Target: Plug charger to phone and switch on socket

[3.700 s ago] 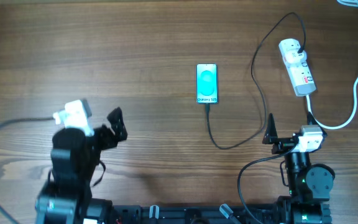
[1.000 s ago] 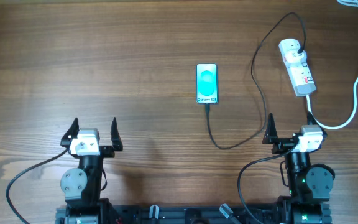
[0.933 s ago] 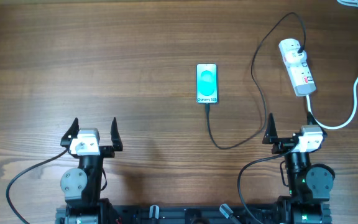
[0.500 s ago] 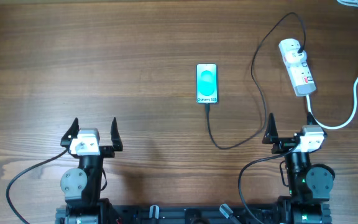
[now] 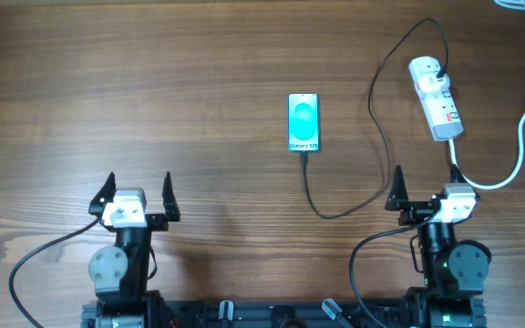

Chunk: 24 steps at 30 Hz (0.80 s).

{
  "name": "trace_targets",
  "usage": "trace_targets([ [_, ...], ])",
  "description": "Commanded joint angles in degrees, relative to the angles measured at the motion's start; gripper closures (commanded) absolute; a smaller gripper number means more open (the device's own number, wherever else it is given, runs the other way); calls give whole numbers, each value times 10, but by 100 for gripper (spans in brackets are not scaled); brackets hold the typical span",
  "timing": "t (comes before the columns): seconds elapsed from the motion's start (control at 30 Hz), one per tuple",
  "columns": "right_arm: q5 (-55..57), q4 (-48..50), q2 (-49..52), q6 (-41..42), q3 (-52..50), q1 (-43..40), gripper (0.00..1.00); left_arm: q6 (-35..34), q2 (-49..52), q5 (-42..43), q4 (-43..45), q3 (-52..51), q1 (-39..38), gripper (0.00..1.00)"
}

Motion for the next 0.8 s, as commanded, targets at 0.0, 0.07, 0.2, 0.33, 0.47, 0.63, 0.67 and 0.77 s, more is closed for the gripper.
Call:
trace_targets([
  [0.0,3,0,-5,-10,-2,3,0,11,-2,-1,-2,-4,5,0],
  [0.07,3,0,-5,-10,-2,3,1,11,-2,-1,-2,-4,5,0],
  [0.2,3,0,-5,-10,-2,3,0,11,-2,-1,-2,-4,5,0],
  [0.33,3,0,-5,-10,-2,3,0,11,-2,-1,-2,-4,5,0],
  [0.47,3,0,-5,-11,-2,3,0,11,-2,-35,-1,-4,5,0],
  [0.63,3,0,-5,-10,-2,3,0,-42,-6,-33,-2,-4,-3,0],
  [0.67,3,0,-5,-10,-2,3,0,-51,-6,-33,-2,-4,-6,0],
  [0.77,3,0,-5,-10,-2,3,0,-52,-6,-33,-3,-4,-8,0],
])
